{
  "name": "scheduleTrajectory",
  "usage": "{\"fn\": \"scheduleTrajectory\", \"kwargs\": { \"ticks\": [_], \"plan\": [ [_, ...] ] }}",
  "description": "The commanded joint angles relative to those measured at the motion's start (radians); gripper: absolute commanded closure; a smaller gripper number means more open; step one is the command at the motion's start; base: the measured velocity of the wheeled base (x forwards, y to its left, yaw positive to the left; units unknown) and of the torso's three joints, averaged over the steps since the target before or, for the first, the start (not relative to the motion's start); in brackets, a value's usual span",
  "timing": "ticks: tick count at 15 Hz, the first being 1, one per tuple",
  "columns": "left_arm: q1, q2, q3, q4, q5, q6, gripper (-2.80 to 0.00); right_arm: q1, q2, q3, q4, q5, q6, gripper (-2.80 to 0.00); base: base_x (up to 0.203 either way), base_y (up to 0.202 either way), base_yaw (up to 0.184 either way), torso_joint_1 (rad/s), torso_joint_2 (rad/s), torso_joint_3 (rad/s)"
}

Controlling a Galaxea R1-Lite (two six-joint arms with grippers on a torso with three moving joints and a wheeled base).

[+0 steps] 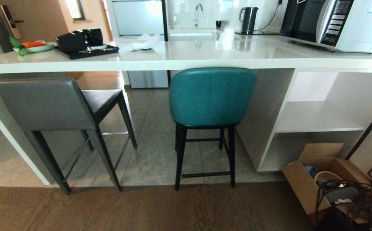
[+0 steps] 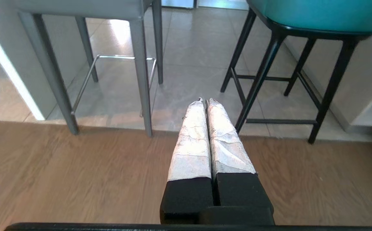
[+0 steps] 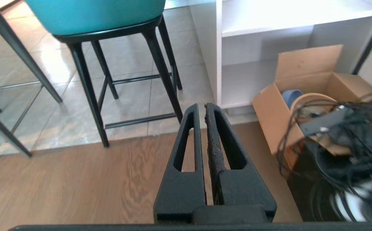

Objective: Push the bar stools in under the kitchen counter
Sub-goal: Pull the blue chair out from under the dining table

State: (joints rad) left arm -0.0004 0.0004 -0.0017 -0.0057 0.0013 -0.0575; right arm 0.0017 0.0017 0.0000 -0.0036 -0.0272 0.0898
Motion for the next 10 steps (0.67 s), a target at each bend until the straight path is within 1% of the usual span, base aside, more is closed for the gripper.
{"fn": "scheduleTrajectory", "kwargs": {
  "ticks": [1,10],
  "plan": [
    [0.0,0.0,0.0,0.0,0.0,-0.001,0.0,0.001,0.001,0.0,-0.001,0.0,0.001,0.0,0.194,0.0,0.001,0.002,0.0,0.003],
    [0.0,0.0,0.0,0.0,0.0,-0.001,0.0,0.0,0.001,0.0,-0.001,0.0,0.001,0.0,0.194,0.0,0.002,0.003,0.0,0.001]
  ]
}}
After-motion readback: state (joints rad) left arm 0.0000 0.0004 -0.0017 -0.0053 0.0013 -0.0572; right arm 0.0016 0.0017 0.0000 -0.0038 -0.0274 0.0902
